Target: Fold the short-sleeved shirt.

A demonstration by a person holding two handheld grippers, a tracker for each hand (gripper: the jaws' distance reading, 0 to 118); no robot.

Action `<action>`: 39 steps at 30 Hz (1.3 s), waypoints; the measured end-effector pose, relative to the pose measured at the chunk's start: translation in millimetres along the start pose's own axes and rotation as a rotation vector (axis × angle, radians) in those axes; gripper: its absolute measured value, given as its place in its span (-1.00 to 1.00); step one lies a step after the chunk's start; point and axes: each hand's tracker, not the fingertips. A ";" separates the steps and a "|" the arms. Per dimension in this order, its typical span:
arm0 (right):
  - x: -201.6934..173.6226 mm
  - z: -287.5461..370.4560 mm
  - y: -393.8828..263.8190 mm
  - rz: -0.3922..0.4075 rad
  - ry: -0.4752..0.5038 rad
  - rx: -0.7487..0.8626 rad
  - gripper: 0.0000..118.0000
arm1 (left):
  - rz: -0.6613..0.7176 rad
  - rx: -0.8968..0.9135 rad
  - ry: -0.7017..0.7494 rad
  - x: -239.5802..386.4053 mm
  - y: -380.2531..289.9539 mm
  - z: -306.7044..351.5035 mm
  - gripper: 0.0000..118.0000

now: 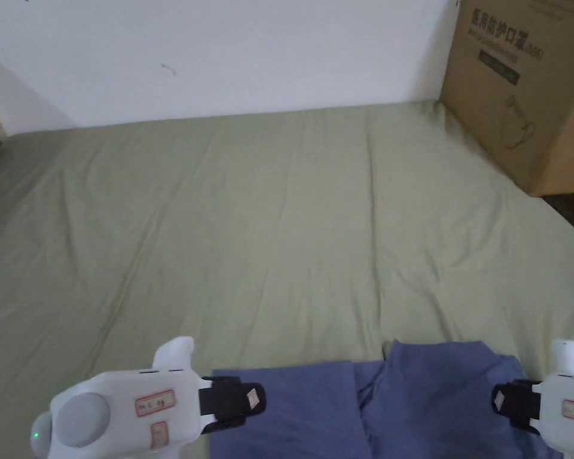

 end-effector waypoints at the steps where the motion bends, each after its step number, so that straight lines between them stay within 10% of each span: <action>1: -4.3 -1.1 -0.8 0.007 0.009 -0.003 -1.00 | 0.035 -0.009 0.008 -12.8 -0.2 4.1 -0.95; 6: -27.6 -10.5 -4.7 0.080 0.025 -0.046 -1.00 | 0.201 -0.013 0.001 -71.7 -13.9 4.6 0.58; 8: -35.5 -12.2 -5.6 0.107 0.028 -0.054 -1.00 | 0.281 -0.030 -0.057 -89.3 -19.4 -5.1 0.81; 15: -49.0 -18.5 -1.0 0.151 0.008 -0.078 -1.00 | 0.442 -0.015 -0.324 -107.1 -16.6 -47.8 0.71; 18: -51.2 -19.6 0.0 0.153 0.006 -0.086 -1.00 | 0.465 -0.066 -0.312 -112.3 -13.3 -68.2 -0.85; 28: -62.0 -34.7 4.8 0.185 -0.011 -0.112 -1.00 | 0.388 -0.115 -0.299 -139.7 1.5 -26.9 -0.85; 39: -77.8 -48.7 1.7 0.222 0.029 -0.129 -1.00 | 0.285 -0.044 0.055 -179.2 32.6 114.9 -0.85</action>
